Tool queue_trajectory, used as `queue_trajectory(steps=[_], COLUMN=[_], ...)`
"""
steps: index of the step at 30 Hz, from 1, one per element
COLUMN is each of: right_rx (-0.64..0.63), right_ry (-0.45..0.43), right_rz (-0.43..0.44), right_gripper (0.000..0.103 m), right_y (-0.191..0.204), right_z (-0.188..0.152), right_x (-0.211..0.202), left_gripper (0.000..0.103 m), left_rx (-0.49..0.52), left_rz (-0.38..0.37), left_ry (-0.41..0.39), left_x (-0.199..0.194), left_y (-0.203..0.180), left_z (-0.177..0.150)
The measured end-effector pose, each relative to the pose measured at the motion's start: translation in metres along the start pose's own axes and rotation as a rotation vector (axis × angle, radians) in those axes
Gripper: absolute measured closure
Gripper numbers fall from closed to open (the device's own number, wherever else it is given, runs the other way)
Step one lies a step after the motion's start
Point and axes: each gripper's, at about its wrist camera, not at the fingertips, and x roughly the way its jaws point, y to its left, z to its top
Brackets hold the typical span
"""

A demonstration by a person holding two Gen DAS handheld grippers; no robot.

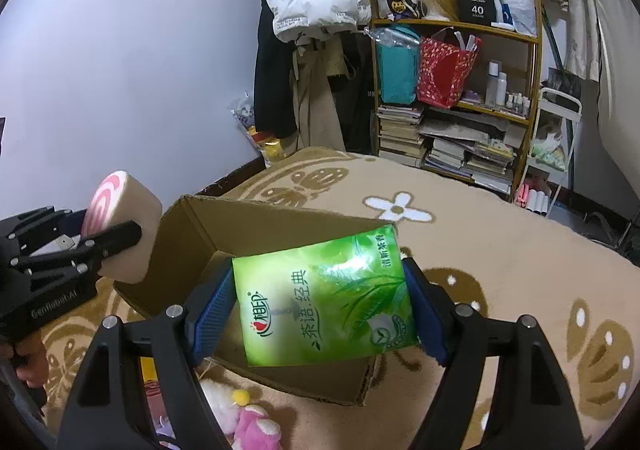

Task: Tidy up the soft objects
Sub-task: 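Carry both items over the box and release them inside with both tools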

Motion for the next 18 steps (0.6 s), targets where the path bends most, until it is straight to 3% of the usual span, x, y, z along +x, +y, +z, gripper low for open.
queue_trajectory(steps=[12,16,18], right_rx=[-0.035,-0.053,-0.049], right_ry=[0.017,0.026,0.024], right_rz=[0.022,0.015,0.012], right_gripper=[0.019,0.019,0.015], right_y=[0.012,0.016,0.016], right_z=[-0.009,-0.011,-0.011], right_x=[0.015,0.016,0.016], left_gripper=[0.060,0.054,0.043], left_rx=[0.018,0.012,0.005], left_rz=[0.017,0.027,0.045], left_ry=[0.084,0.083,0.079], left_x=[0.028,0.026,0.025], left_y=[-0.013,-0.012,-0.009], left_z=[-0.016,-0.017,-0.017])
